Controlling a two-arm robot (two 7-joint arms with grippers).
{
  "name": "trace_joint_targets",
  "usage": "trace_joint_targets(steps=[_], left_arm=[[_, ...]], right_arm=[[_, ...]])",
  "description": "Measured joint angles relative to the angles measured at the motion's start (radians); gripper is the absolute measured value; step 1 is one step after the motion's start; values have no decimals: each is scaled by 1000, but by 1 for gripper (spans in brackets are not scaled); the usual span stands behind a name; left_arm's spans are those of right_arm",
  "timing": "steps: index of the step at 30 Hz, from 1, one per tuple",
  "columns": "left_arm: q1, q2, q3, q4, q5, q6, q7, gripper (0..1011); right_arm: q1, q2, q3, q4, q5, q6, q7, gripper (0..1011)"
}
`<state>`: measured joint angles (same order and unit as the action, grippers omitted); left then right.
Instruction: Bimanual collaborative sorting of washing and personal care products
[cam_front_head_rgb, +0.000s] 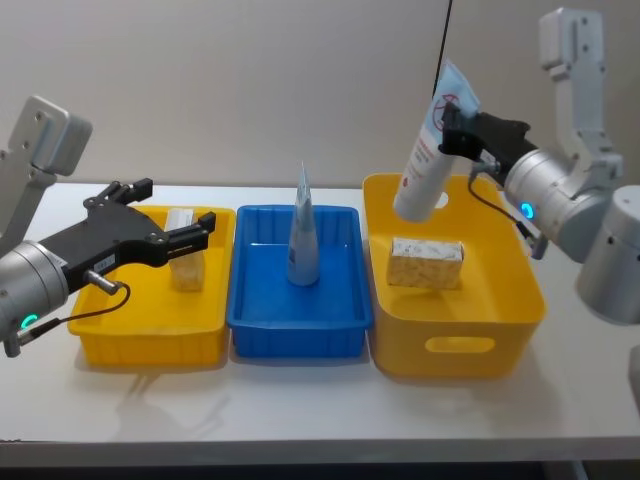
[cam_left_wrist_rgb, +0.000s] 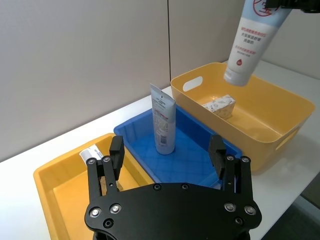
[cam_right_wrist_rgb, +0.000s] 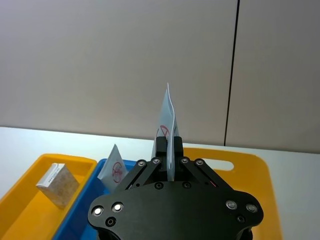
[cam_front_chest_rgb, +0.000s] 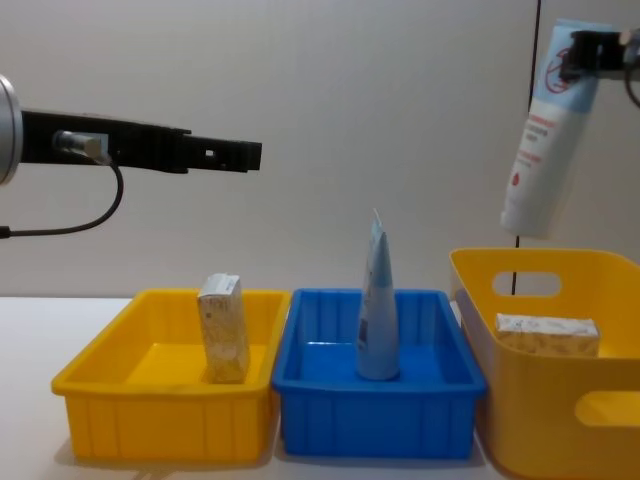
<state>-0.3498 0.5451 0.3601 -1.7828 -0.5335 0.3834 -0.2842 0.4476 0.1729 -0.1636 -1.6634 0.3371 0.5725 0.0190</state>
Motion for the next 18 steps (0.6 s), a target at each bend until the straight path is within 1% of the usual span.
trace_joint_targets(steps=[4,9,15,18], left_arm=[[0,0,0,0,0,0,0,1001],[0,0,0,0,0,0,0,1001],[0,0,0,0,0,0,0,1002],[0,0,0,0,0,0,0,1002]], right_arm=[[-11,32,14,-18,8,19,32,44],[-24,57,20,-28,10,34,59,37],[-47,87,20,-31,5,40,85,37],[-54,95,17,-31,-1,40,92,37]])
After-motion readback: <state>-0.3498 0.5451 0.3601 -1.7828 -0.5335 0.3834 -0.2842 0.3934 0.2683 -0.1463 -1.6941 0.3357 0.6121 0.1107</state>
